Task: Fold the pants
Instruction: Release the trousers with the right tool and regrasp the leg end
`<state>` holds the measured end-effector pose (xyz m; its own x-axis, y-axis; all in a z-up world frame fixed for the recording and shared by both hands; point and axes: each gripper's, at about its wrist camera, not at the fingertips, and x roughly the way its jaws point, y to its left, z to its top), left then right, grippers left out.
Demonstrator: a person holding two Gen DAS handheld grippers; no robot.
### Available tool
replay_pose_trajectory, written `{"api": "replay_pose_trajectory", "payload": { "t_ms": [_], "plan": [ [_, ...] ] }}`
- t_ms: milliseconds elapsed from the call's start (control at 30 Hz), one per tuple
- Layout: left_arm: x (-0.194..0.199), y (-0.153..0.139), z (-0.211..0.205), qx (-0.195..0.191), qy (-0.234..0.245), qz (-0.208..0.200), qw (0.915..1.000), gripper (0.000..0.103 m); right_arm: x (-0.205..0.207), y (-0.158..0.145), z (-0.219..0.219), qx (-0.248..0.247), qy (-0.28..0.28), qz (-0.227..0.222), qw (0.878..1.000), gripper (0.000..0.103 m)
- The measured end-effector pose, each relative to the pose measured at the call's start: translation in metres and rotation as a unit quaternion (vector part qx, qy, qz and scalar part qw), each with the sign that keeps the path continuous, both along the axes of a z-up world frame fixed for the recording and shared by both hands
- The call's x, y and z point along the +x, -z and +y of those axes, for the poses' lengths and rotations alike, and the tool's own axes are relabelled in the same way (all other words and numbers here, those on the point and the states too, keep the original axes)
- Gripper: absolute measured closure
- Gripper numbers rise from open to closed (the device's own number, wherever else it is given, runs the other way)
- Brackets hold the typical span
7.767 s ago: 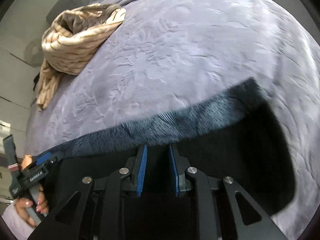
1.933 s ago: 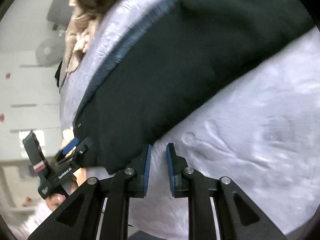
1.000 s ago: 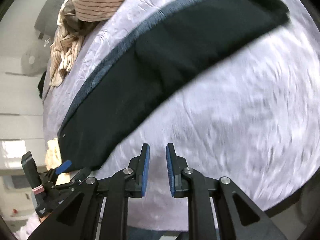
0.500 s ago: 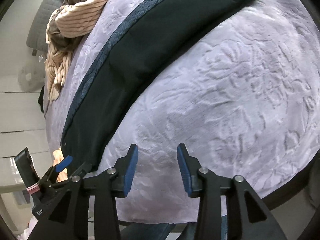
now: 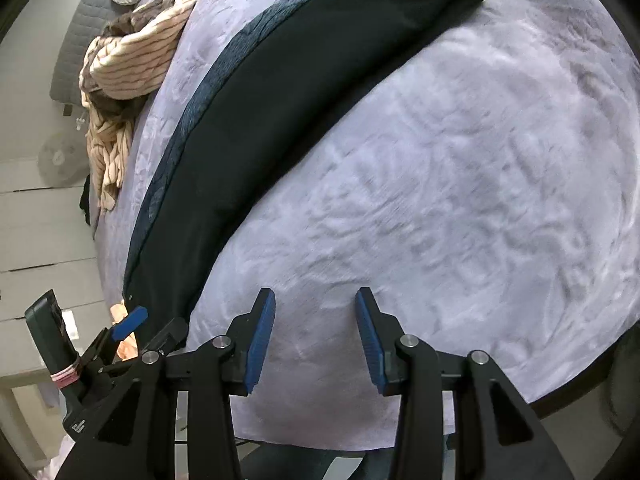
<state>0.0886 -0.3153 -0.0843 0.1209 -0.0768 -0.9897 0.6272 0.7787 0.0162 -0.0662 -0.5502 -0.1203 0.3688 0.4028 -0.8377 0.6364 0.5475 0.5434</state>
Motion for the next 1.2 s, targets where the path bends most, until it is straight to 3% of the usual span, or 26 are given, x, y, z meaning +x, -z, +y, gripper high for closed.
{"api": "replay_pose_trajectory", "payload": {
  "t_ms": [300,933,1200],
  "plan": [
    [-0.005,0.003,-0.044,0.014,0.005,-0.009,0.9998,0.000,-0.007,0.004,-0.040,0.006,0.009,-0.007,1.000,0.058],
    [0.011,0.007,-0.128,-0.001,0.005,-0.024,0.9997,0.000,0.005,0.007,-0.107,0.001,0.037,-0.025,0.999,0.058],
    [0.044,0.007,-0.123,-0.019,-0.055,-0.048,0.9972,0.000,0.008,0.018,-0.138,0.019,0.082,-0.075,0.994,0.056]
  ]
}}
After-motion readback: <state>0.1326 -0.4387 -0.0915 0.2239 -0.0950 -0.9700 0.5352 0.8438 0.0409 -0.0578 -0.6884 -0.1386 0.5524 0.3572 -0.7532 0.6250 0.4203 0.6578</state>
